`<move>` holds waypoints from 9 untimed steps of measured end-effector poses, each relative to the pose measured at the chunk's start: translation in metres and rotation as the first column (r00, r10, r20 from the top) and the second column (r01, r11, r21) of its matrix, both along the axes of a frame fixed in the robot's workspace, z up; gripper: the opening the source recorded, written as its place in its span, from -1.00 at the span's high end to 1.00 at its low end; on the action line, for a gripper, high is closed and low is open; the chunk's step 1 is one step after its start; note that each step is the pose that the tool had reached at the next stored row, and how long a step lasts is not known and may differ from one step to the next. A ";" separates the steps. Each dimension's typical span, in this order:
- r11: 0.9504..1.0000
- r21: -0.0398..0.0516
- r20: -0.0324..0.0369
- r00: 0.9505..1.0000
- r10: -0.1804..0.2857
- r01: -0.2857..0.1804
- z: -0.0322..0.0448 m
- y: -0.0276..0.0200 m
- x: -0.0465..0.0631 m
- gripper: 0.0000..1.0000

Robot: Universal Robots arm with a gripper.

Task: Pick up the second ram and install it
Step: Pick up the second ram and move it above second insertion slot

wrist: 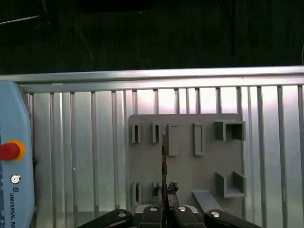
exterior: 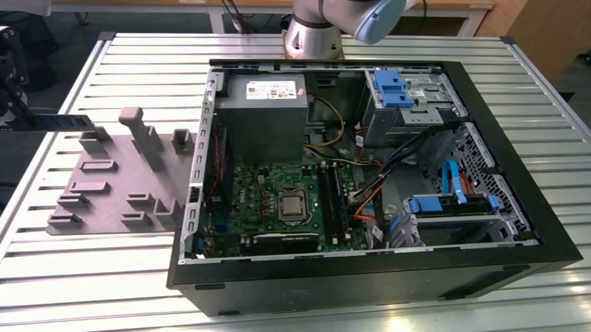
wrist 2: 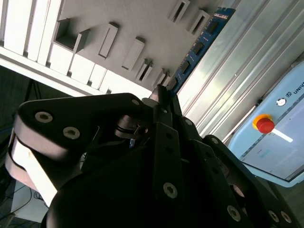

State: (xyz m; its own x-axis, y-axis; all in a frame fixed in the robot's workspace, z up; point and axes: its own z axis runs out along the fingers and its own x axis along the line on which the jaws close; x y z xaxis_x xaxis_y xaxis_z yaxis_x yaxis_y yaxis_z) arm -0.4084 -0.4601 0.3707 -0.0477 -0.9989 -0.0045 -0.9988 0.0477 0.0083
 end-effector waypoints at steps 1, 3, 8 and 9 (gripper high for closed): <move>1.000 0.000 0.000 1.000 0.000 0.000 0.0007 0.0000 0.000 0.72; 1.000 0.000 0.000 1.000 0.000 0.000 0.0025 0.0000 0.000 0.72; 1.000 0.000 0.000 1.000 0.000 0.000 0.0106 0.0000 0.000 0.72; 1.000 0.000 0.000 1.000 0.000 0.000 0.0121 0.0000 0.000 0.72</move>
State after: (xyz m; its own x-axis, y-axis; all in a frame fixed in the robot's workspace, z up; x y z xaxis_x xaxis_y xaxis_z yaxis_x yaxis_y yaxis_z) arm -0.4084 -0.4601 0.3828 -0.0477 -0.9989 -0.0046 -0.9988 0.0476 0.0082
